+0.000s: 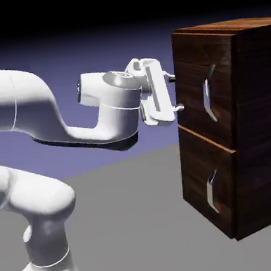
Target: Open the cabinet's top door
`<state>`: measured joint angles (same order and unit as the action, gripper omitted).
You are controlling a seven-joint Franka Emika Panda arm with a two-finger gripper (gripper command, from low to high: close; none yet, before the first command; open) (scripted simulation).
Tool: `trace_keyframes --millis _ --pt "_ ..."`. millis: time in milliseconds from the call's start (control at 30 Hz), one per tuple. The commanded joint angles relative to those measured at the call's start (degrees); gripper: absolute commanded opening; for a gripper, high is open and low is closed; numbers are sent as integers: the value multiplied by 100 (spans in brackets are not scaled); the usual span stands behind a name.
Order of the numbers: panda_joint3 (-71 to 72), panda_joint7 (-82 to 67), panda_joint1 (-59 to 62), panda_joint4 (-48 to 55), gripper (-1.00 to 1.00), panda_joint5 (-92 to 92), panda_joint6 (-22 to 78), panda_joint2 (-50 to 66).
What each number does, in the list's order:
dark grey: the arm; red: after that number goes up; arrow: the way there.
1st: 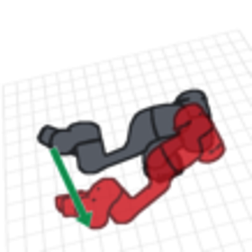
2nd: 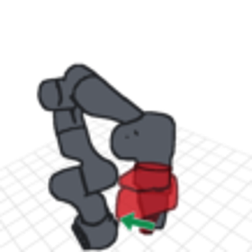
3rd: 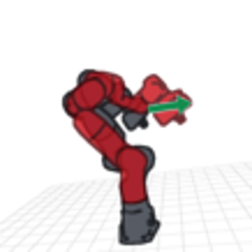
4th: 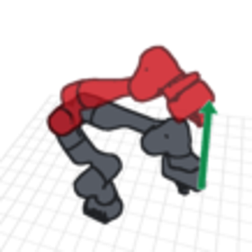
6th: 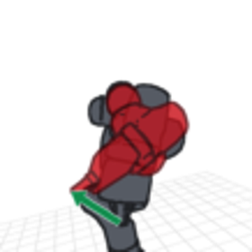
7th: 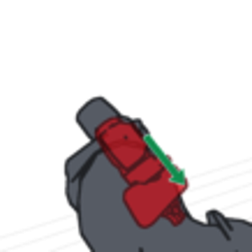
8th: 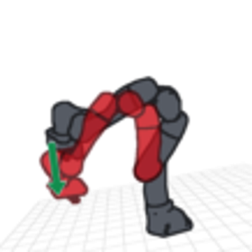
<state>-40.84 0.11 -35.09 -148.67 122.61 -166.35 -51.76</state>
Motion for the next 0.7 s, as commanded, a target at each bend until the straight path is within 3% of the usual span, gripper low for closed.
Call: trace_keyframes --millis 0,500,667 --pt "-83 -86 -70 25 0 250 16 -39" --pt "-1328 -1377 -1119 401 0 3987 249 -621" --pt "-1747 -1344 -1791 854 0 4272 417 -348"
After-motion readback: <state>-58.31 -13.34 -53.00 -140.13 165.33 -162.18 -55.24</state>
